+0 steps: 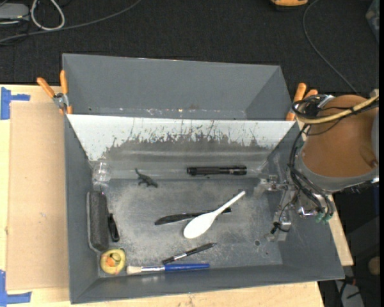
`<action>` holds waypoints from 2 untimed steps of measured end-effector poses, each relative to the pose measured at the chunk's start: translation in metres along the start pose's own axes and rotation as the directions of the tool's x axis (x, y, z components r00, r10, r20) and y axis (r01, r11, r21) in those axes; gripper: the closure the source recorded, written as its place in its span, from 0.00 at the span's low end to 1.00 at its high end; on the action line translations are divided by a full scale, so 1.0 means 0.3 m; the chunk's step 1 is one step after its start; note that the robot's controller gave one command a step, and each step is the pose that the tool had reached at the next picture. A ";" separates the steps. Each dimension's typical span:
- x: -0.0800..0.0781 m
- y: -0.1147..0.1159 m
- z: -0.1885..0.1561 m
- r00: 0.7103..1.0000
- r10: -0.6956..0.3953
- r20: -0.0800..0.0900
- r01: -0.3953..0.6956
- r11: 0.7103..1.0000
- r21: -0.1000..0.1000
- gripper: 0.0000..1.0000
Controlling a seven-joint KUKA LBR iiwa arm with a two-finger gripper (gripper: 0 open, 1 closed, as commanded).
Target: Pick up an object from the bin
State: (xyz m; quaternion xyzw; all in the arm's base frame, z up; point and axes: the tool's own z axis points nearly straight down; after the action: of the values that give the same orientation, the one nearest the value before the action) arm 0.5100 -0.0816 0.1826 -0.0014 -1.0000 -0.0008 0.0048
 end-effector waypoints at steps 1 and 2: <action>-0.005 0.001 -0.015 1.000 -0.003 0.008 0.003 1.000 0.001 0.00; -0.058 0.204 0.252 1.000 0.024 0.010 -0.024 1.000 0.000 0.00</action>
Offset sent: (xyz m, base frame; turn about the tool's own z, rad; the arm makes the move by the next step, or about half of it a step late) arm 0.0218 0.0887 -0.1126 0.0313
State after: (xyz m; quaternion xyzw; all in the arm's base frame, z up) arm 0.5268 -0.0203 0.1069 -0.0134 -0.9999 -0.0009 -0.0001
